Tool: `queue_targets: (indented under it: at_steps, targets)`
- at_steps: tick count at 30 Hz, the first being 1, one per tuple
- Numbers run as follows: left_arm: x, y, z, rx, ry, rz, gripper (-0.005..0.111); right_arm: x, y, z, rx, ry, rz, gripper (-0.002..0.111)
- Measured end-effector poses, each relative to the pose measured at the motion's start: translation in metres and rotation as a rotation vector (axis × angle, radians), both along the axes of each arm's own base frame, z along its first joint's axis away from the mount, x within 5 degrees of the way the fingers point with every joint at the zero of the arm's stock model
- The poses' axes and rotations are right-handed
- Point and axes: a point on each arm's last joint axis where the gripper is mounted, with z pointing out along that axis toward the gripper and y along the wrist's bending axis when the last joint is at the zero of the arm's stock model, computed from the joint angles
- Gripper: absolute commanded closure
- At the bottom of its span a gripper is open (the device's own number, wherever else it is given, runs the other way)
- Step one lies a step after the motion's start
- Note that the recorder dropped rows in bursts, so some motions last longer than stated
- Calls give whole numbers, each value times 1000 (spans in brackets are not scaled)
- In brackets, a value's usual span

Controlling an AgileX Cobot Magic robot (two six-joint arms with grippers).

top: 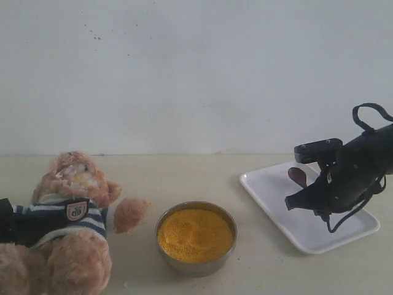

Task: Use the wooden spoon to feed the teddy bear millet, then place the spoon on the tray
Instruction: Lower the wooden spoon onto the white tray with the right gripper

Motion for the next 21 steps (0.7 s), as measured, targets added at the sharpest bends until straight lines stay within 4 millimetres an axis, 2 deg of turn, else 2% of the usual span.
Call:
queue_targets:
  at_steps: [21]
  targets:
    - [0, 0, 0, 0, 0, 0, 103, -9, -1, -4, 3, 111, -31, 108]
